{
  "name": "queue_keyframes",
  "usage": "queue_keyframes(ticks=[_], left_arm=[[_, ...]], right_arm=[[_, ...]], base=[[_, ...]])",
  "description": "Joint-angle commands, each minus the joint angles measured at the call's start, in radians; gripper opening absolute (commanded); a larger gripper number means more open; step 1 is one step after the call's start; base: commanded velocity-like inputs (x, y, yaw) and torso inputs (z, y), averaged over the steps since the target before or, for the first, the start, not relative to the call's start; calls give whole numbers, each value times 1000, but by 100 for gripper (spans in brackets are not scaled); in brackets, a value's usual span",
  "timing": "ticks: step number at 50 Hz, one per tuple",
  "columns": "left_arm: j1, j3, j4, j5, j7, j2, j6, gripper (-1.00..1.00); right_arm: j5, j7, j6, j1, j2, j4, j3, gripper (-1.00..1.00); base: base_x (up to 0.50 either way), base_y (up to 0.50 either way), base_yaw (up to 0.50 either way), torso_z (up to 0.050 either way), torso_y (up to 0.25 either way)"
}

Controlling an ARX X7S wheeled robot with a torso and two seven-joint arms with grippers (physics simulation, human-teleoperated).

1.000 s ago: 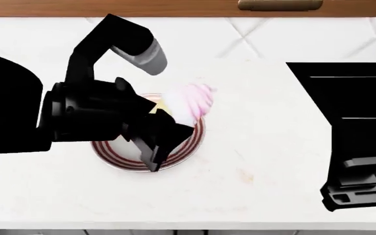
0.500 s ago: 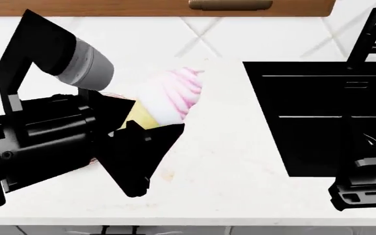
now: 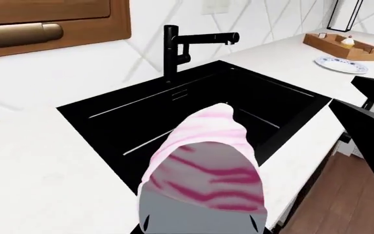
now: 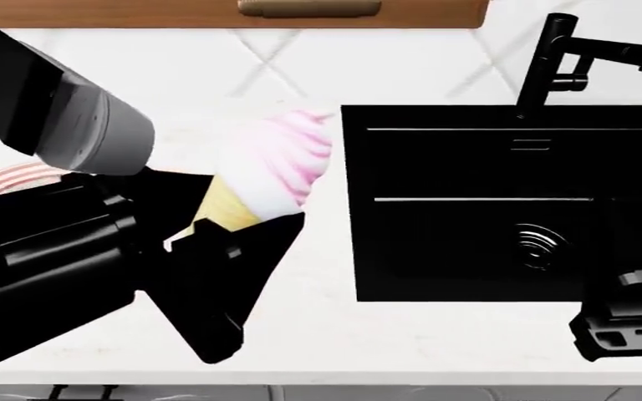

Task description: Move the dessert items from the plate to the tray.

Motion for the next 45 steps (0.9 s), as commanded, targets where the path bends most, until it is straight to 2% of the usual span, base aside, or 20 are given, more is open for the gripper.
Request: queue_keyframes(ticks=[1, 20, 45], left_arm=[[7, -13, 25, -18, -19, -20, 28, -100], [21, -20, 38, -12, -27, -33, 39, -100], [21, -25, 46, -10, -50, -35, 45, -100]], right_arm=[[4, -3, 5, -6, -6, -2, 12, 100], [3, -7, 8, -9, -13, -1, 11, 100], [7, 0, -11, 2, -4, -6, -6, 100]], base=[[-97, -500, 0, 0, 0], [-91, -500, 0, 0, 0], [-1, -500, 0, 0, 0]])
